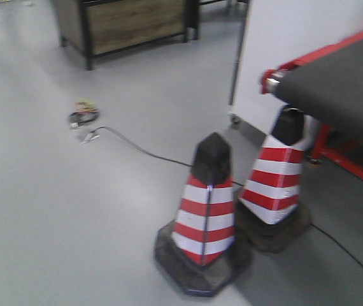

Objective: Move and align brake pads A on conveyor
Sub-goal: 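Drive along the yellow floor line past the striped cones, then turn and approach the black conveyor belt with both pads held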

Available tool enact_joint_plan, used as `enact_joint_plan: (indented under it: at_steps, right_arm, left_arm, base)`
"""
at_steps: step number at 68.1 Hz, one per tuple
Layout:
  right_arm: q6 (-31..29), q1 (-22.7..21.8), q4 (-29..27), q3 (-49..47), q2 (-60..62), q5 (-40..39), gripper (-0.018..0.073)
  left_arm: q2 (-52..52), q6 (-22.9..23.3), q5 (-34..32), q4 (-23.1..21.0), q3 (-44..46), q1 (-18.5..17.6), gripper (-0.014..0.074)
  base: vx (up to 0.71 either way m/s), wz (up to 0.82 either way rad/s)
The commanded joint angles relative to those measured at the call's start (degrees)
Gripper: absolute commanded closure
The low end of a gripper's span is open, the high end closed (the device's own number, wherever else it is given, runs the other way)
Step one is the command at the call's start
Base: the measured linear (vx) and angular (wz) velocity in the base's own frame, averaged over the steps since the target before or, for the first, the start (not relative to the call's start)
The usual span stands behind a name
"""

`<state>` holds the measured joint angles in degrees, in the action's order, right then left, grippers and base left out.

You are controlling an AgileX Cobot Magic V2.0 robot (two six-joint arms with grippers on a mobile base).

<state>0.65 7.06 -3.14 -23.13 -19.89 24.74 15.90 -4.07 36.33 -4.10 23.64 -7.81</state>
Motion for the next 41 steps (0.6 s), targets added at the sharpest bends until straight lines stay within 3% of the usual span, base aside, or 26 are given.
enact_joint_plan:
  at_steps: [1, 41]
  right_arm:
    - [-0.65, -0.22, 0.26, -1.82, -0.51, -5.77, 0.0566]
    - [-0.65, -0.22, 0.26, -1.82, -0.51, -5.77, 0.0566]
  left_arm:
    - [0.32, 0.58, -5.28, -0.51, 1.59, -0.10, 0.0603]
    - [0.32, 0.58, -5.28, -0.51, 1.59, -0.10, 0.0603]
  base:
    - [0.17, -0.83]
    - [0.16, -0.81]
